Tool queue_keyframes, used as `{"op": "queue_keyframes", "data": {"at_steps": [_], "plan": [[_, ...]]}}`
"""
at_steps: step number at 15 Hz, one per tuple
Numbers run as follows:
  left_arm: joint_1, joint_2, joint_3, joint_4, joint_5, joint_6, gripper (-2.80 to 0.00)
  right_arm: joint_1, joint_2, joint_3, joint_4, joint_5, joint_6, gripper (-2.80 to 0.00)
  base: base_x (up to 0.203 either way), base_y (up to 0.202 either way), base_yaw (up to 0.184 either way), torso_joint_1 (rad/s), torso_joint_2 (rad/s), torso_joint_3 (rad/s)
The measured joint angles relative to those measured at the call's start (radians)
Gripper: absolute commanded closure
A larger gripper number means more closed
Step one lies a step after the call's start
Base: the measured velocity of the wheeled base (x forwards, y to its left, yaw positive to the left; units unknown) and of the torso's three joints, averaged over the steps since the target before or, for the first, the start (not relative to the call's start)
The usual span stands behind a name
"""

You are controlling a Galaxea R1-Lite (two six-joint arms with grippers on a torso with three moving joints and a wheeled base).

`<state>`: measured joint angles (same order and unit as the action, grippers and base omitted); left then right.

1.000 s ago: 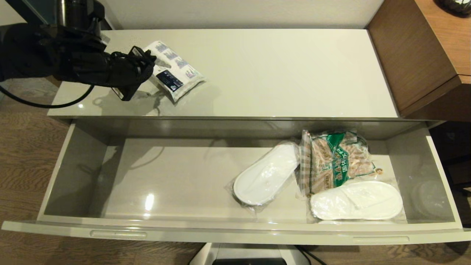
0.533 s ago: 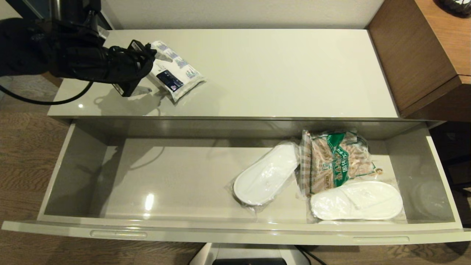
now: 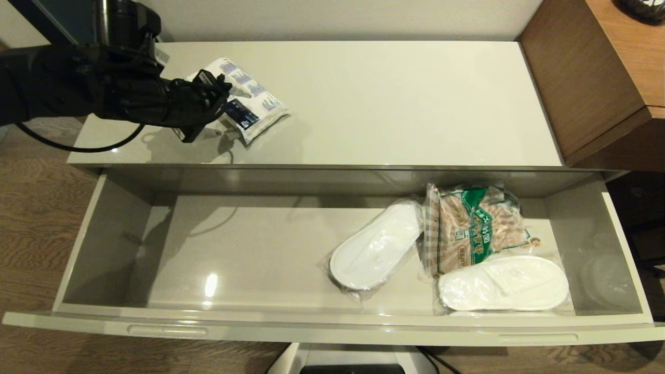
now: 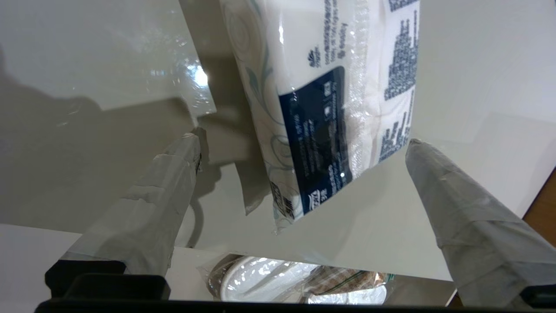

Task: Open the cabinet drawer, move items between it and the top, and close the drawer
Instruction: Pick up the tissue on the table

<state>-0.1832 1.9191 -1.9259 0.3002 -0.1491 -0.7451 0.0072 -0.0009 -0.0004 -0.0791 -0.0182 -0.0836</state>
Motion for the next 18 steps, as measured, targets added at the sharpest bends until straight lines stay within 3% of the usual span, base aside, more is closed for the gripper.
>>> {"op": "queue_keyframes", "data": {"at_steps": [14,18], "plan": [[-0.016,0.022,0.004,-0.021,0.001,-0.002,0.0,0.001,0.0,0.0,0.0,0.0,0.0,0.0,0.0,0.0,0.0,0.0,0.0,0.0],[-0.03,-0.049,0.1,-0.021,-0.017,-0.002,0.0,0.0,0.0,0.0,0.0,0.0,0.0,0.0,0.0,0.0,0.0,0.0,0.0,0.0]]}}
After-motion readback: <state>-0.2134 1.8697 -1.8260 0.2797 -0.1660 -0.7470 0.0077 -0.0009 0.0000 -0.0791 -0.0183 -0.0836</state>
